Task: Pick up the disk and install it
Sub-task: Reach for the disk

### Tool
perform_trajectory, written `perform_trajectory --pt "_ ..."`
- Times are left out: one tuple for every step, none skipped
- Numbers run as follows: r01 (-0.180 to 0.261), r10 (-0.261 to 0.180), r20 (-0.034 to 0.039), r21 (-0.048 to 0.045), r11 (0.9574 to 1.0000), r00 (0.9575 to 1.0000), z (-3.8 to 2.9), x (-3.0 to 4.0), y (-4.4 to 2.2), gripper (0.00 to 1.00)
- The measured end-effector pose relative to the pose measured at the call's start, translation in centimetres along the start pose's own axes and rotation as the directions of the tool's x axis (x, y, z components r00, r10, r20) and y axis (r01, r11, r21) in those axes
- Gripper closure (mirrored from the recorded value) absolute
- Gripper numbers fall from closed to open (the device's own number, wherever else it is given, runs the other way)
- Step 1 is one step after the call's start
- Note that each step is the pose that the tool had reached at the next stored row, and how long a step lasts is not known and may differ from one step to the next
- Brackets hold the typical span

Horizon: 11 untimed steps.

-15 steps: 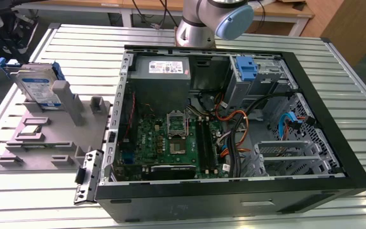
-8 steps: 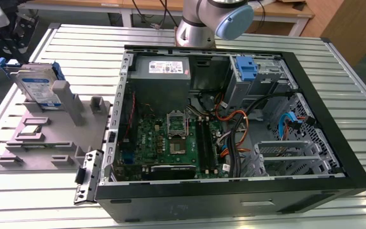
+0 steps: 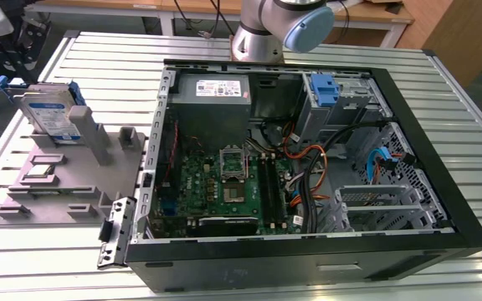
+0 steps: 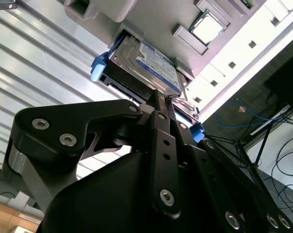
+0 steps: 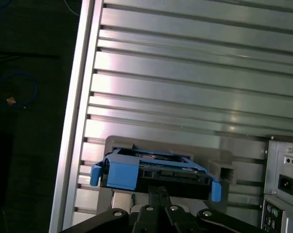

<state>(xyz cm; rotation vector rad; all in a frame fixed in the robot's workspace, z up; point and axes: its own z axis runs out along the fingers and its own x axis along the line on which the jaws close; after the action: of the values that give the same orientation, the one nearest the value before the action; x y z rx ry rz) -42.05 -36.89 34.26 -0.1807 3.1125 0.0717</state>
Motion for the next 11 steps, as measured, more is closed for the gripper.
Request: perform_trajectory --pt "0.013 -0.013 -0.0005 -0.0006 0.9999 0.9999 0.0 0.0 0.0 0.9" --pt "0.029 -0.029 -0.0012 -0.0013 0.9996 0.9996 0.01 0.0 0.0 0.9" --pt "0.046 -0.046 -0.0019 -0.002 0.9989 0.9989 0.01 0.0 0.0 0.9" --pt "0.063 -0.063 -0.0027 -0.0026 0.998 0.998 0.02 0.0 0.0 0.9" --pt "0.08 -0.08 -0.0034 -0.0034 0.9968 0.9968 0.02 0.0 0.0 0.9" --pt "0.095 -0.095 -0.0039 -0.0042 0.9955 0.9955 0.02 0.0 0.0 0.9" --pt "0.11 -0.11 -0.0044 -0.005 0.9939 0.9939 0.03 0.0 0.0 0.9" --pt "0.123 -0.123 -0.0047 -0.0061 0.9924 0.9924 0.03 0.0 0.0 0.9" --pt "0.135 -0.135 -0.005 -0.0074 0.9908 0.9909 0.03 0.0 0.0 0.9" --pt "0.145 -0.145 -0.0051 -0.0084 0.9894 0.9895 0.03 0.0 0.0 0.9" --pt "0.152 -0.152 -0.0054 -0.0089 0.9884 0.9884 0.03 0.0 0.0 0.9"
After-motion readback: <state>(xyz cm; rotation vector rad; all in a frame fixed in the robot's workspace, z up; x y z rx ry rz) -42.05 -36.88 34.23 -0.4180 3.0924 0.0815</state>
